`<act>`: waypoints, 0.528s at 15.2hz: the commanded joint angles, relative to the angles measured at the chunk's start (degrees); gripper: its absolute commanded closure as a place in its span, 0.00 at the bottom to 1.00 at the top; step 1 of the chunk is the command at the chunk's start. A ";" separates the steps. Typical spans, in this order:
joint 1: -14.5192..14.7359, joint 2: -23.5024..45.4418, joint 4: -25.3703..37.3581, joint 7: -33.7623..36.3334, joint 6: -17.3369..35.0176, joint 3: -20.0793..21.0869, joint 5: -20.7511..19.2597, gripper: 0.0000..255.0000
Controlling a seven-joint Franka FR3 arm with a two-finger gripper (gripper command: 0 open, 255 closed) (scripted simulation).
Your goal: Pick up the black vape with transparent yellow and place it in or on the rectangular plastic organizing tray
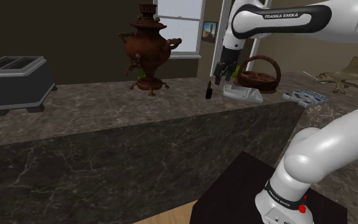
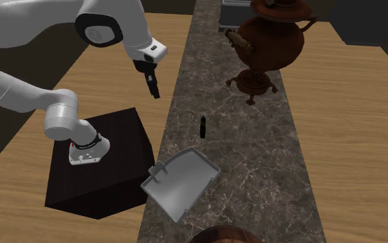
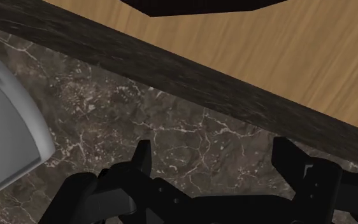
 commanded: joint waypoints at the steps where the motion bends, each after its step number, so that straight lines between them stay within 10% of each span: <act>1: -0.24 4.87 3.41 -2.30 0.96 -1.78 -0.24 0.00; 8: -1.14 20.59 16.08 -9.37 2.06 -6.42 1.14 0.00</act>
